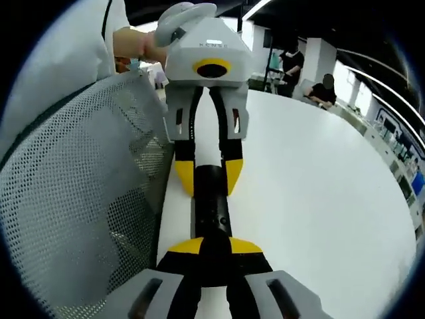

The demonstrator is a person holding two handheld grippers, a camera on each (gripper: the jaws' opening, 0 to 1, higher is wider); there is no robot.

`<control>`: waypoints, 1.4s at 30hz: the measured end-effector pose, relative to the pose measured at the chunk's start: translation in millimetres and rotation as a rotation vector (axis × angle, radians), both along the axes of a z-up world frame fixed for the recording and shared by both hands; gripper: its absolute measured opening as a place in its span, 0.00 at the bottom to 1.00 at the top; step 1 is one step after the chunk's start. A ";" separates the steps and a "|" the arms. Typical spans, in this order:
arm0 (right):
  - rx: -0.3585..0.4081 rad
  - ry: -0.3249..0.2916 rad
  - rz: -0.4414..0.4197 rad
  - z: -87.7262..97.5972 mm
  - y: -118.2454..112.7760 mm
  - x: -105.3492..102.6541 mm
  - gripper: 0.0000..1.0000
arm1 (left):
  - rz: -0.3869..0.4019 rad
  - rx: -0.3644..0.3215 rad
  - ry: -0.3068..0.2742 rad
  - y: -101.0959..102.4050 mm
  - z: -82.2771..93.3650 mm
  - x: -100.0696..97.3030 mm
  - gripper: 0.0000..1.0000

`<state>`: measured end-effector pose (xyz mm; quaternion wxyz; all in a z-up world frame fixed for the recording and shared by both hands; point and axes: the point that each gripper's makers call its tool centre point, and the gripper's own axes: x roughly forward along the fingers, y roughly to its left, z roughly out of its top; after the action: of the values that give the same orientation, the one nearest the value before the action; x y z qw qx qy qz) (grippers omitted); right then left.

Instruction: Press the specified remote control buttons in sequence, fully releasing each button before pressing the next.

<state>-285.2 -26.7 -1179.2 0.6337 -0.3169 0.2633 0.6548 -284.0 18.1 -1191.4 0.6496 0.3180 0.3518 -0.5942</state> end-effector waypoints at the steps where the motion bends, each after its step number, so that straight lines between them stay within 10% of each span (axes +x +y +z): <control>1: -0.028 -0.013 0.032 -0.4 0.6 -0.8 0.10 | 0.000 -0.001 0.000 0.0 0.0 -0.1 0.24; 10: -0.228 0.016 0.025 -2.8 3.0 -1.3 0.07 | 0.004 -0.004 0.000 0.2 0.2 -0.1 0.24; 23: -0.095 -0.091 -0.039 -2.1 1.2 -6.8 0.03 | 0.005 -0.004 0.000 0.2 0.5 -0.5 0.24; 29: -0.126 0.000 -0.061 -1.8 3.8 -3.6 0.02 | 0.000 0.003 0.000 0.1 0.3 -0.4 0.24; 37: -0.215 -0.147 0.119 -3.9 5.4 -6.3 0.03 | 0.001 0.000 0.000 0.3 0.3 -0.5 0.24; 42: -0.232 -0.107 0.112 -3.3 6.2 -4.9 0.02 | -0.002 0.001 0.000 0.3 0.3 -0.6 0.24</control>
<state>-290.1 -20.5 -1182.5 0.5685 -0.4365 0.2849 0.6365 -284.6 18.4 -1191.1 0.6488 0.3189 0.3518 -0.5946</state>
